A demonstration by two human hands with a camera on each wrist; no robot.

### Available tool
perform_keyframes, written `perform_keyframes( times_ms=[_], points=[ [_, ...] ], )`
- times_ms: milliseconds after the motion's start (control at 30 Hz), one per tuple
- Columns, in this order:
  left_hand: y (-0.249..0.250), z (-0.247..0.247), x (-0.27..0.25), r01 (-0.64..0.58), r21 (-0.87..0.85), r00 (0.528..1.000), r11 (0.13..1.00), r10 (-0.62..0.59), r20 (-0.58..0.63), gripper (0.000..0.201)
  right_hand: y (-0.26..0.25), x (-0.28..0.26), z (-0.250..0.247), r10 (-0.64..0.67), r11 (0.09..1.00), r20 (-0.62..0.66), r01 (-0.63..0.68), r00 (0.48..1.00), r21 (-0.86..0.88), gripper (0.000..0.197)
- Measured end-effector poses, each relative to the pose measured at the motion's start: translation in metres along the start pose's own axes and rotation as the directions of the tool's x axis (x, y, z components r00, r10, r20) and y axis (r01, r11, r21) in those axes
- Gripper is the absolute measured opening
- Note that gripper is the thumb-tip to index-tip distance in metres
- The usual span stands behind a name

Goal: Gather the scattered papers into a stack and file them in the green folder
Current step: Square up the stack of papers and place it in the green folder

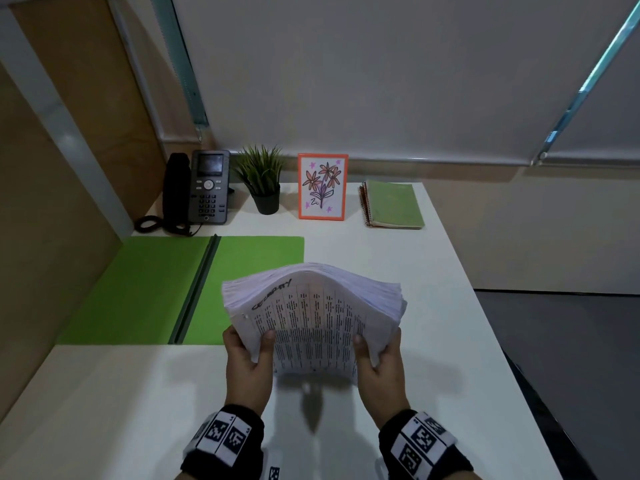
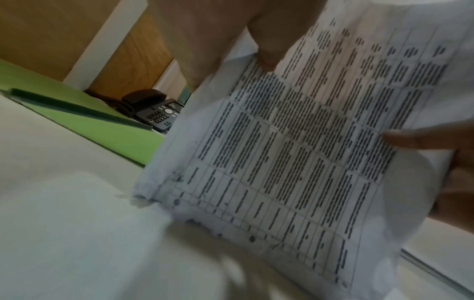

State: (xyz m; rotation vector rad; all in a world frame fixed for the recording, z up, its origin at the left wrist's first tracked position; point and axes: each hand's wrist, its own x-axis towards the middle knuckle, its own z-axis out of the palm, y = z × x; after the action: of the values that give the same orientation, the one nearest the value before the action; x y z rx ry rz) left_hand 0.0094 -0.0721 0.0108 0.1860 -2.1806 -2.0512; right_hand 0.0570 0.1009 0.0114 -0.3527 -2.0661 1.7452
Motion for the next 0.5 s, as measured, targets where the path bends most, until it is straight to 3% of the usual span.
perform_keyframes(
  times_ms=[100,200,300,500],
  points=[
    [0.000,0.000,0.001,0.035,-0.009,0.999,0.999,-0.035,-0.017,0.037,-0.001,-0.001,-0.002,0.013,1.000,-0.011,-0.013,1.000,0.004,0.056],
    [-0.005,0.000,0.001,0.065,-0.001,0.996,0.998,-0.065,0.065,0.045,0.000,-0.003,-0.001,0.026,1.000,0.003,-0.026,1.000,0.007,0.042],
    [-0.011,-0.003,0.002,0.116,0.008,0.989,0.993,-0.116,0.093,0.052,0.002,-0.004,-0.002,0.042,0.999,0.026,-0.042,0.999,-0.006,0.041],
    [-0.016,-0.001,0.003,0.064,0.098,0.992,0.993,-0.074,0.104,0.032,0.007,-0.009,-0.002,0.083,0.996,0.036,-0.082,0.996,-0.024,0.031]
  ],
)
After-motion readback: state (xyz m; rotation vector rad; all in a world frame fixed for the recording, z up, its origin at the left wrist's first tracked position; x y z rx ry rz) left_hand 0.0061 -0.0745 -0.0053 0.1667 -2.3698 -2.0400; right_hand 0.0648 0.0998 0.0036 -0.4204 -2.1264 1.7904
